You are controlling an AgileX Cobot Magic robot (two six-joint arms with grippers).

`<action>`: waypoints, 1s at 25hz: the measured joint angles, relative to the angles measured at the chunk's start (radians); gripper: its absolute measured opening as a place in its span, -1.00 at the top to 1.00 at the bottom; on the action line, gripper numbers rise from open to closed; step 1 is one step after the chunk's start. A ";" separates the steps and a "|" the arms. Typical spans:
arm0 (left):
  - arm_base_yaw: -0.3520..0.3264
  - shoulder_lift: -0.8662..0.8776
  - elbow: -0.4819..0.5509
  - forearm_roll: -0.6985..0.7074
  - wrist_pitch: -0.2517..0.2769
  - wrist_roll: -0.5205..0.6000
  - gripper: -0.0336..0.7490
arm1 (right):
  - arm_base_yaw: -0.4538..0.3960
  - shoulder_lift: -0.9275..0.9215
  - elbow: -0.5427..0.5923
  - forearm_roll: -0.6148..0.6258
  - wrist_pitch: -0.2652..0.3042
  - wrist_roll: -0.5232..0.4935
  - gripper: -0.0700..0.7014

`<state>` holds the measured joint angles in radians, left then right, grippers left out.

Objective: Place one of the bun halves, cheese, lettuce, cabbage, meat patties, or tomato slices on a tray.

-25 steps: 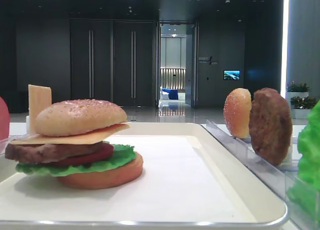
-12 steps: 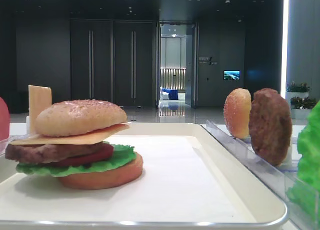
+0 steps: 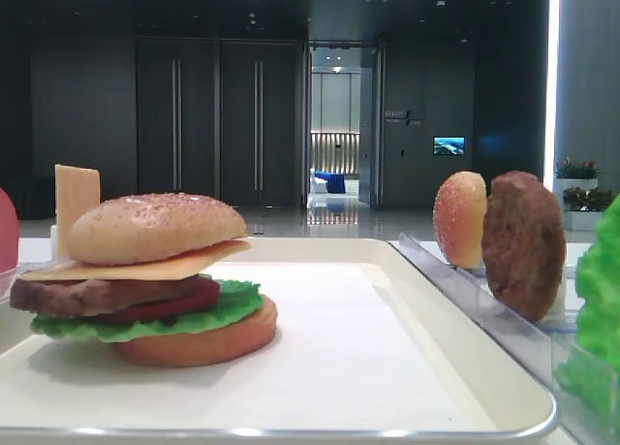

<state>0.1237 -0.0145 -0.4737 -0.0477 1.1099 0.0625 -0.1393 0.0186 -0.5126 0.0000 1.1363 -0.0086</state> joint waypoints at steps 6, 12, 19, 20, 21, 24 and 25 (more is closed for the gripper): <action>0.000 0.000 0.000 0.000 0.000 0.000 0.51 | 0.000 -0.027 0.005 0.000 0.000 -0.003 -0.36; 0.000 0.000 0.000 0.000 0.000 0.000 0.51 | 0.000 -0.027 0.005 0.000 -0.001 -0.003 -0.36; 0.000 0.000 0.000 0.000 0.000 0.000 0.51 | 0.000 -0.027 0.005 0.008 -0.002 -0.003 -0.35; 0.000 0.000 0.000 0.000 0.000 0.000 0.51 | 0.000 -0.027 0.005 0.009 -0.002 -0.003 -0.34; 0.000 0.000 0.000 0.000 0.000 0.000 0.51 | 0.000 -0.027 0.005 0.010 -0.002 -0.004 -0.34; 0.000 0.000 0.000 0.000 0.000 0.000 0.51 | 0.000 -0.027 0.005 0.008 -0.002 -0.004 -0.34; 0.000 0.000 0.000 0.000 0.000 0.000 0.51 | 0.000 -0.027 0.005 0.010 -0.002 -0.004 -0.34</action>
<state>0.1237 -0.0145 -0.4737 -0.0477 1.1099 0.0625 -0.1393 -0.0082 -0.5072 0.0103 1.1343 -0.0127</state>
